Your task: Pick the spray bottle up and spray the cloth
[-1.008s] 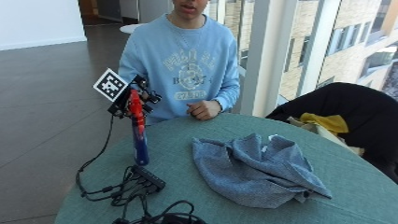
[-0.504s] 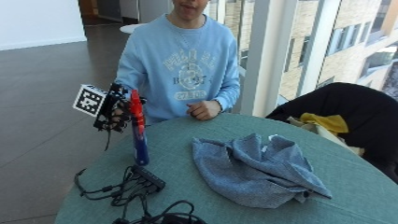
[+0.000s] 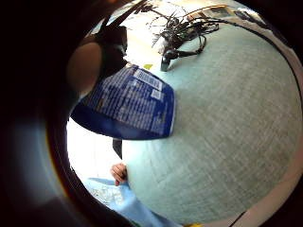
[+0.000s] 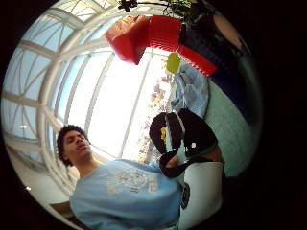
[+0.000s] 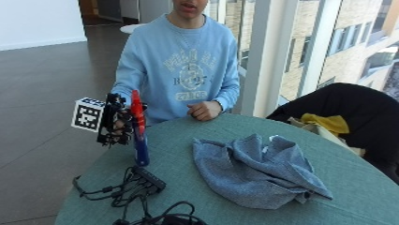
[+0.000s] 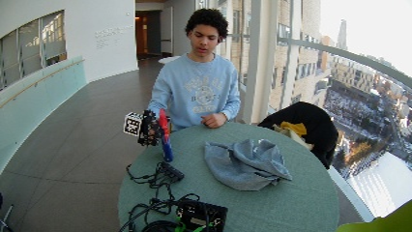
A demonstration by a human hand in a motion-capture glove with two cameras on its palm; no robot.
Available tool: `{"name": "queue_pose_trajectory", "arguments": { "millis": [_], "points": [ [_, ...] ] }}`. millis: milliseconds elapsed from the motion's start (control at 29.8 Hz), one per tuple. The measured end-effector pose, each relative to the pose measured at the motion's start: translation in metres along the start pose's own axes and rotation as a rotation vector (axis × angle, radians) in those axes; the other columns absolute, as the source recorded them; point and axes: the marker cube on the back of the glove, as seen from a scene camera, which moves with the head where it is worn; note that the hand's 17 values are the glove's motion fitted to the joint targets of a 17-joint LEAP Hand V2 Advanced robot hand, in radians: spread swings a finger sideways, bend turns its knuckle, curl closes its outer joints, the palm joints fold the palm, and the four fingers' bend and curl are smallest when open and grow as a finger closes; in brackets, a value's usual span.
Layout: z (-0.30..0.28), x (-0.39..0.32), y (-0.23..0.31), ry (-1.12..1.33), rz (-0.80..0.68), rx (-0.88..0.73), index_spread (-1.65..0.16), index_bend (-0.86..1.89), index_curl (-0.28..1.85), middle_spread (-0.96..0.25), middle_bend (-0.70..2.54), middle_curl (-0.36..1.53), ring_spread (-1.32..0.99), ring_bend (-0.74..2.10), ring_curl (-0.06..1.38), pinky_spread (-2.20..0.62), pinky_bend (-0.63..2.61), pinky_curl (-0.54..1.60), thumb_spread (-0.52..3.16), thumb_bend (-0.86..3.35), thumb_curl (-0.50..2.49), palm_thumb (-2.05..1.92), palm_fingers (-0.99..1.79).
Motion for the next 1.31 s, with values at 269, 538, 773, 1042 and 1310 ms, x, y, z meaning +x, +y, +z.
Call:
{"name": "queue_pose_trajectory", "arguments": {
  "millis": [269, 538, 773, 1042, 1310],
  "points": [
    [0.017, 0.011, -0.022, -0.081, 0.029, -0.082, -0.37, 0.11, 0.26, -0.08, 0.22, 0.40, -0.03, 0.28, 0.32, 0.20, 0.24, 0.35, 1.12, -0.02, 0.38, 0.77, 0.67],
    [0.029, 0.009, -0.038, -0.147, 0.002, -0.047, -0.37, 0.11, 0.24, -0.09, 0.24, 0.41, -0.02, 0.29, 0.33, 0.21, 0.25, 0.36, 1.10, -0.02, 0.38, 0.78, 0.67],
    [0.030, 0.011, -0.042, -0.141, -0.007, 0.023, -0.35, 0.12, 0.24, -0.09, 0.32, 0.42, -0.04, 0.35, 0.34, 0.23, 0.18, 0.33, 1.07, -0.01, 0.40, 0.81, 0.83],
    [0.029, 0.010, -0.046, -0.117, -0.009, 0.057, -0.31, 0.16, 0.29, -0.09, 0.31, 0.43, -0.07, 0.42, 0.37, 0.23, 0.16, 0.31, 0.98, 0.00, 0.46, 0.93, 1.00],
    [0.035, -0.008, -0.053, -0.097, -0.023, -0.070, -0.28, 0.15, 0.32, -0.09, 0.29, 0.44, -0.07, 0.44, 0.38, 0.22, 0.17, 0.31, 0.87, -0.02, 0.51, 0.96, 1.05]
  ]
}}
